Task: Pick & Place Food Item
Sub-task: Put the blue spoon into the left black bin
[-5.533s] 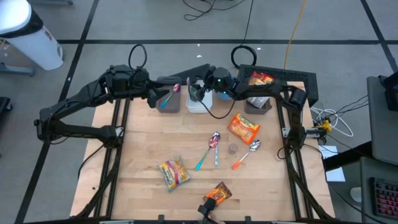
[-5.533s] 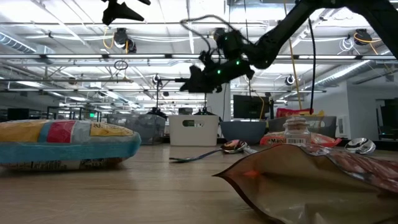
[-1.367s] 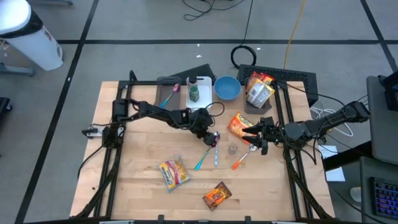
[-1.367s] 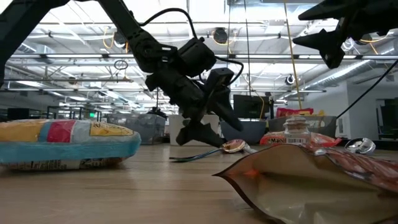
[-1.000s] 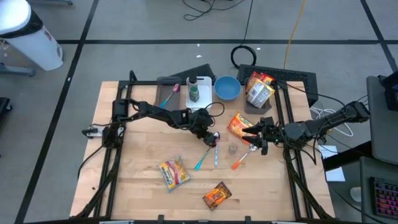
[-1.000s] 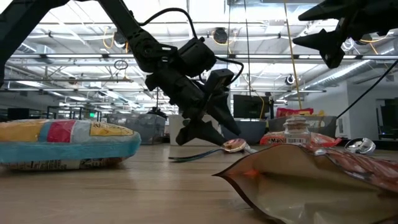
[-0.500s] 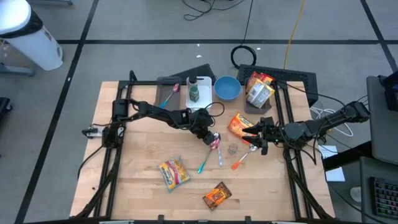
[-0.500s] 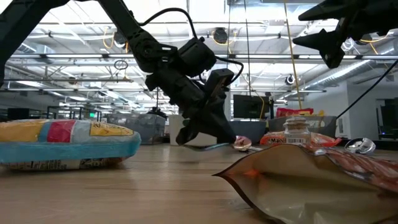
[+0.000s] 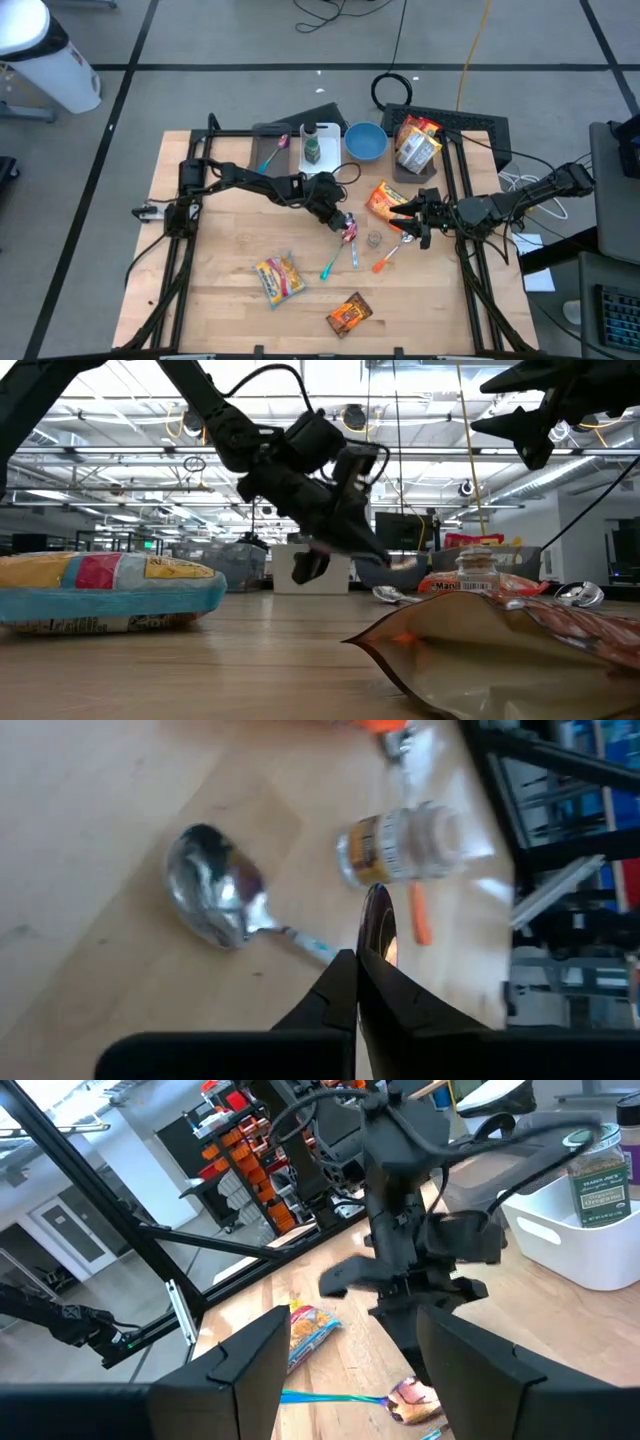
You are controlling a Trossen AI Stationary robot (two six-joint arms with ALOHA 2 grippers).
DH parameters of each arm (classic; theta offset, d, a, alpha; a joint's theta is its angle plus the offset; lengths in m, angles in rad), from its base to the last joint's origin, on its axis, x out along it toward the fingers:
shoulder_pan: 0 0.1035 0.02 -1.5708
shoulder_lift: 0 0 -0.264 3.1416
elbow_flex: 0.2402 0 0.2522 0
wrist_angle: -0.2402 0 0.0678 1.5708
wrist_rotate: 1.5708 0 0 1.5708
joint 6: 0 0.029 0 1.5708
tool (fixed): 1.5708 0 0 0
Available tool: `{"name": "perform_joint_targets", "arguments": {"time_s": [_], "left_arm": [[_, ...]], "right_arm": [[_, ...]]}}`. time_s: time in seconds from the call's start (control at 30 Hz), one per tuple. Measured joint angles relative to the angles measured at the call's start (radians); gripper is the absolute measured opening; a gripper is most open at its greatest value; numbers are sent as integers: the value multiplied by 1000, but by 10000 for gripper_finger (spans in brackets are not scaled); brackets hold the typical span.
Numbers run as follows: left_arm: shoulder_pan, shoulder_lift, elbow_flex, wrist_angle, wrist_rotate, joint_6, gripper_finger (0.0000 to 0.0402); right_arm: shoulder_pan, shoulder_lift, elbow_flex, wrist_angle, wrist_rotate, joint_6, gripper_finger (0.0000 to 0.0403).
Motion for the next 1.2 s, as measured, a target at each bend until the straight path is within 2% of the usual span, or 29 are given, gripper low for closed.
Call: {"name": "perform_joint_targets", "arguments": {"time_s": [0.23, 0.43, 0.6, 0.83, 1.03, 1.1, 1.2], "left_arm": [[19, -121, 0, -1, 16, 19, 4], [41, -328, 0, -26, -111, 108, 4], [41, -550, 0, -111, -308, 233, 4], [-2, -822, 1, -427, -653, 339, 3], [-87, -945, 1, -644, -948, 343, 3], [-112, -963, 1, -684, -1010, 340, 3], [-140, -995, -13, -738, -1036, 338, 2]], "right_arm": [[1, 0, 0, -6, 0, 0, 212], [1, 0, 0, -16, 0, 0, 212], [1, 0, 0, -24, -1, 0, 212], [1, 0, 0, -29, -1, 8, 212], [1, 0, 0, -37, -1, 11, 212], [0, 0, 0, -50, 0, 12, 212], [0, 1, 0, -65, 5, 27, 212]]}}
